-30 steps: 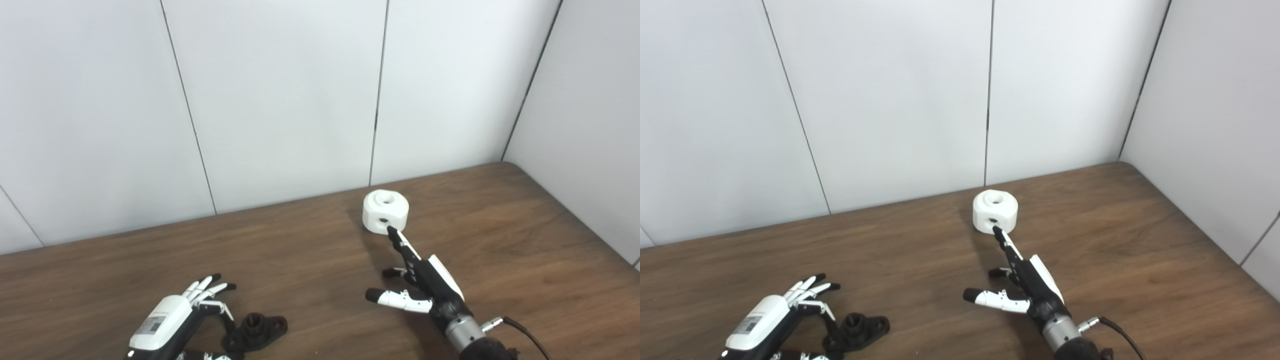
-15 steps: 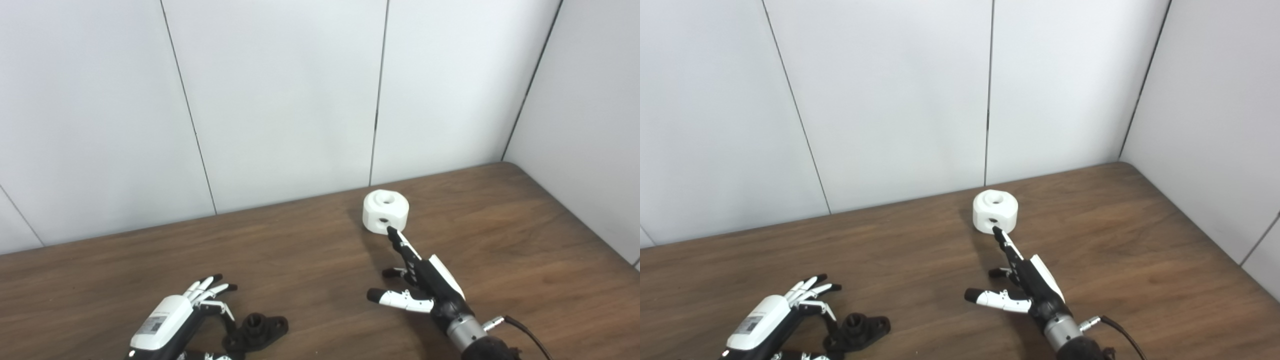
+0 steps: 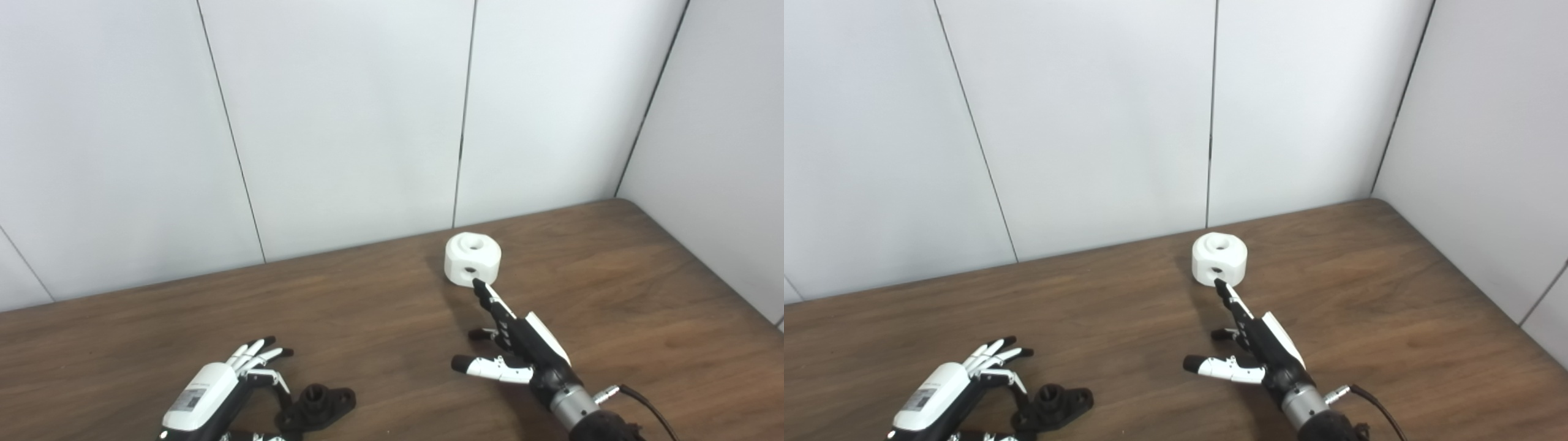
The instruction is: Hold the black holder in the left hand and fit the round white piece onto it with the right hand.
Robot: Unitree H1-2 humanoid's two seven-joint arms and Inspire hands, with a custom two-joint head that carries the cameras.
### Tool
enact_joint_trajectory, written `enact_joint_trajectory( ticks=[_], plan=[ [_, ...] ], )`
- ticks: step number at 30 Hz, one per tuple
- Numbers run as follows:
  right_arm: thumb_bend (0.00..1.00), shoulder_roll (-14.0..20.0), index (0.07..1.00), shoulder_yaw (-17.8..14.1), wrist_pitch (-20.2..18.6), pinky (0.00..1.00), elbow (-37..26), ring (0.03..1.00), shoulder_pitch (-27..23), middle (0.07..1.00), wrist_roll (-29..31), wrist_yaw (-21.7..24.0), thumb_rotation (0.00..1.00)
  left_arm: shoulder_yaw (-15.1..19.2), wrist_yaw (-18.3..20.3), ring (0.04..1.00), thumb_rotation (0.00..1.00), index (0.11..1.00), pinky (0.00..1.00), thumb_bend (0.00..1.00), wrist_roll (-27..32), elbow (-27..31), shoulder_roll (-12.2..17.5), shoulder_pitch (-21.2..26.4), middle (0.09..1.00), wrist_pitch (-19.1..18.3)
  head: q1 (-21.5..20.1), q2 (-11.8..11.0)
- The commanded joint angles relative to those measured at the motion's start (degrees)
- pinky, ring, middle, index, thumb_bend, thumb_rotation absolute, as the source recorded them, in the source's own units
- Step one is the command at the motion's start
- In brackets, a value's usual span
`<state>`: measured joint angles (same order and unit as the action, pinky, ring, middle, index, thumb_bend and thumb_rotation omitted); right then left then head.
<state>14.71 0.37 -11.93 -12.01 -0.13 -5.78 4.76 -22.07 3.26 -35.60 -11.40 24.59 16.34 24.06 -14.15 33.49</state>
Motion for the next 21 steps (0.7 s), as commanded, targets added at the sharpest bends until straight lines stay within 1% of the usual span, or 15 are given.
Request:
enact_joint_trajectory(
  ticks=[1, 4, 10, 12, 15, 19, 21],
  plan=[
    [0.74, 1.0, 1.0, 0.8, -2.7, 0.87, 0.7, 0.971, 0.5, 0.996, -1.0, 1.6, 0.87, -0.8, 1.5, 0.992, 0.05, 0.48, 1.0, 0.52, -1.4, 0.1, 0.2, 0.1, 0.899, 0.6, 0.0, -0.1],
    [0.76, 1.4, 1.0, 1.0, -1.7, 0.85, 1.3, 0.96, 0.4, 0.989, -0.6, 1.9, 0.88, -0.8, 1.4, 0.987, 0.05, 0.48, 1.0, 0.52, -1.5, 0.2, 0.1, 0.0, 0.895, 0.7, -0.1, -0.1],
    [0.8, 1.4, 1.0, 1.1, -2.2, 0.85, 0.9, 0.953, 0.4, 0.98, 0.2, 2.4, 0.87, -0.8, 1.3, 0.984, 0.05, 0.48, 1.0, 0.52, -1.6, 0.1, 0.0, 0.0, 0.893, 0.5, -0.1, -0.2],
    [0.82, 1.4, 1.0, 1.2, -2.4, 0.83, 0.7, 0.947, 0.5, 0.979, 0.2, 2.5, 0.86, -0.8, 1.4, 0.987, 0.05, 0.48, 1.0, 0.52, -1.6, 0.1, 0.1, 0.0, 0.896, 0.4, -0.1, -0.2],
    [0.81, 1.5, 1.0, 1.2, -2.4, 0.82, 0.7, 0.942, 0.5, 0.979, 0.1, 2.6, 0.84, -0.9, 1.5, 0.987, 0.05, 0.48, 1.0, 0.52, -1.7, 0.0, 0.1, 0.1, 0.897, 0.4, -0.2, -0.3],
    [0.77, 1.5, 1.0, 1.1, -2.2, 0.77, 0.9, 0.916, 0.5, 0.976, 0.8, 3.0, 0.78, -0.9, 1.6, 0.989, 0.05, 0.48, 1.0, 0.52, -1.7, 0.0, 0.1, 0.1, 0.897, 0.4, -0.2, -0.4],
    [0.76, 1.5, 1.0, 1.2, -2.1, 0.76, 0.9, 0.912, 0.6, 0.978, 0.8, 3.0, 0.77, -0.9, 1.7, 0.993, 0.05, 0.48, 1.0, 0.52, -1.7, 0.1, 0.1, 0.1, 0.899, 0.3, -0.2, -0.4]
  ],
)
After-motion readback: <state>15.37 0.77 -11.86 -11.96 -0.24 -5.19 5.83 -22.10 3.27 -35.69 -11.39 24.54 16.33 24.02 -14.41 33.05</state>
